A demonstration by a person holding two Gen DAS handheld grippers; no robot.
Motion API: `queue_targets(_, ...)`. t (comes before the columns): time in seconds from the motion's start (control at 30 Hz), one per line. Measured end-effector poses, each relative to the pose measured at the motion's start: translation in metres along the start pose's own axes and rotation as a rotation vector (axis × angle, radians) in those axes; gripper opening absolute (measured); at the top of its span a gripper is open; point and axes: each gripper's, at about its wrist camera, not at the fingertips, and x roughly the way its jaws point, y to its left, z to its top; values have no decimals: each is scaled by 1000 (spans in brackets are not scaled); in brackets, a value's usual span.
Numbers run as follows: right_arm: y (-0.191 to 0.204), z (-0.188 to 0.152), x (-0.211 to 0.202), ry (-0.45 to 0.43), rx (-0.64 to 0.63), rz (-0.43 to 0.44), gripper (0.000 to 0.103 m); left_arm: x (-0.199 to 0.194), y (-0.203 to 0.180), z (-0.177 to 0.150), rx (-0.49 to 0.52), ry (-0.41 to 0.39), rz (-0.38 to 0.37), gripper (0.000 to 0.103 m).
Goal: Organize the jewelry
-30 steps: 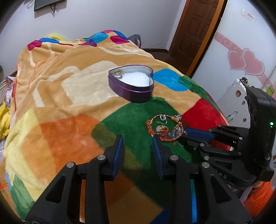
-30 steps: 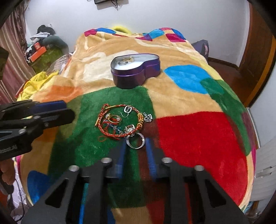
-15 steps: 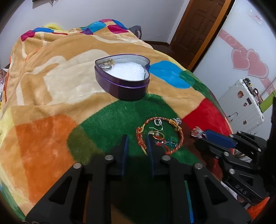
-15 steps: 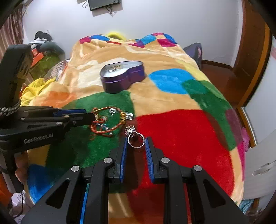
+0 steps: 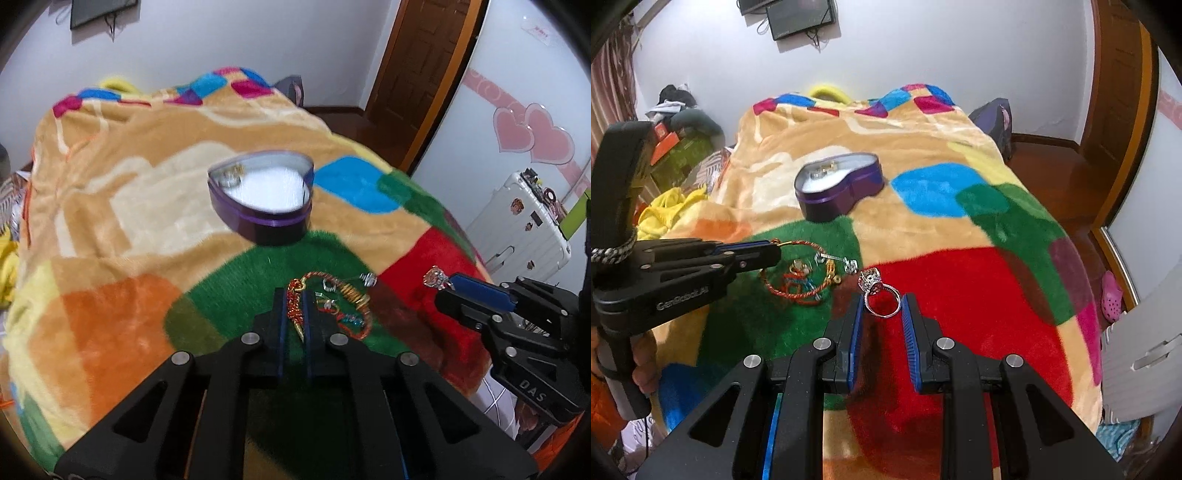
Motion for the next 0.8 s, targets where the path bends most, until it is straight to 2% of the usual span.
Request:
queue_targets(0.47,10,16,-22,-78,-8,5,19,-60,3,16,22,-144,26,6)
queue_targets(0.8,24,41,-29,-143,-29,18,19,-69,13,34,29,-197,47,6)
